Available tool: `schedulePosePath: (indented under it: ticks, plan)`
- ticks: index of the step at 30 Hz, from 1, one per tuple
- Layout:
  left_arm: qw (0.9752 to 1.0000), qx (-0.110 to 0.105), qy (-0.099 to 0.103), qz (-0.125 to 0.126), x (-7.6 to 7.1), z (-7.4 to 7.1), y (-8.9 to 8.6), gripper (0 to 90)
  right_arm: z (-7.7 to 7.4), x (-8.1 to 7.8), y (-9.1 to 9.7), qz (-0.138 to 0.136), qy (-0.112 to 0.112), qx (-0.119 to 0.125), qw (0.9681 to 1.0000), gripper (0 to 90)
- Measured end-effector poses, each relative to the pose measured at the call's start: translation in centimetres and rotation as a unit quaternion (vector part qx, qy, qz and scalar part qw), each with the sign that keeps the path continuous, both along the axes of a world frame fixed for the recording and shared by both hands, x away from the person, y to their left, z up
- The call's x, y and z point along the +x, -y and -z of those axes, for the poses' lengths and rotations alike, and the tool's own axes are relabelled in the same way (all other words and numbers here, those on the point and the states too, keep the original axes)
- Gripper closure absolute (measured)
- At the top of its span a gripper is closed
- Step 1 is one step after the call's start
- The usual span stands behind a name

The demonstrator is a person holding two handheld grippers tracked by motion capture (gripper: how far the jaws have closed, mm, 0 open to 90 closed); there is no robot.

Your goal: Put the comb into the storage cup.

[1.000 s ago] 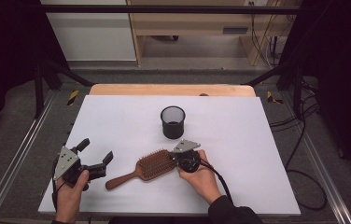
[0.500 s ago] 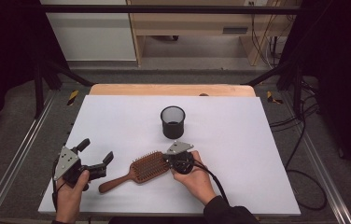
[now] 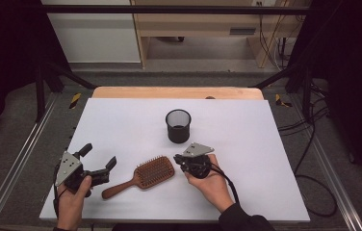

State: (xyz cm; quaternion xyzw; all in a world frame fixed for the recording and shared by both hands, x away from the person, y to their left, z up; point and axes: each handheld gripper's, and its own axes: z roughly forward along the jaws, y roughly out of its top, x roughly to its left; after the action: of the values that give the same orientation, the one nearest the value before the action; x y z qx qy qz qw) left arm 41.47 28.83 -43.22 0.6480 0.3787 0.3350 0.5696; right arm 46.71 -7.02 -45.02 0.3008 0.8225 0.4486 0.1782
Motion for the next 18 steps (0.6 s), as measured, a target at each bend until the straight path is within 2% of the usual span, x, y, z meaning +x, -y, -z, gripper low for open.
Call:
schedulePosePath:
  ticks: [4, 8, 9, 12, 14, 18]
  plan:
    - [1.0000, 0.001, -0.003, -0.001, -0.1, 0.0, 0.0, 1.1, -0.6, -0.5, 2.2, 0.025, 0.005, 0.020, 0.9995, 71.8]
    - [0.9999, 0.007, -0.008, -0.001, -0.3, 0.0, 0.0, 1.2, -1.1, -1.1, 4.7, 0.061, 0.012, 0.038, 0.9973, 51.3]
    - [0.9999, 0.009, -0.008, 0.001, -0.3, -0.1, 0.1, 1.1, -1.2, -1.3, 5.6, 0.072, 0.012, 0.046, 0.9963, 45.7]
    - [0.9998, 0.015, -0.014, 0.001, -0.4, -0.1, 0.1, 1.1, -1.5, -1.8, 7.5, 0.096, 0.017, 0.052, 0.9939, 32.6]
    - [0.9996, 0.018, -0.020, 0.003, -0.5, -0.1, 0.1, 1.1, -1.7, -2.2, 9.2, 0.111, 0.030, 0.063, 0.9913, 22.9]
    - [0.9993, 0.025, -0.028, 0.005, -0.6, -0.5, 0.3, 1.2, -2.2, -3.0, 11.8, 0.144, 0.046, 0.076, 0.9855, 10.9]
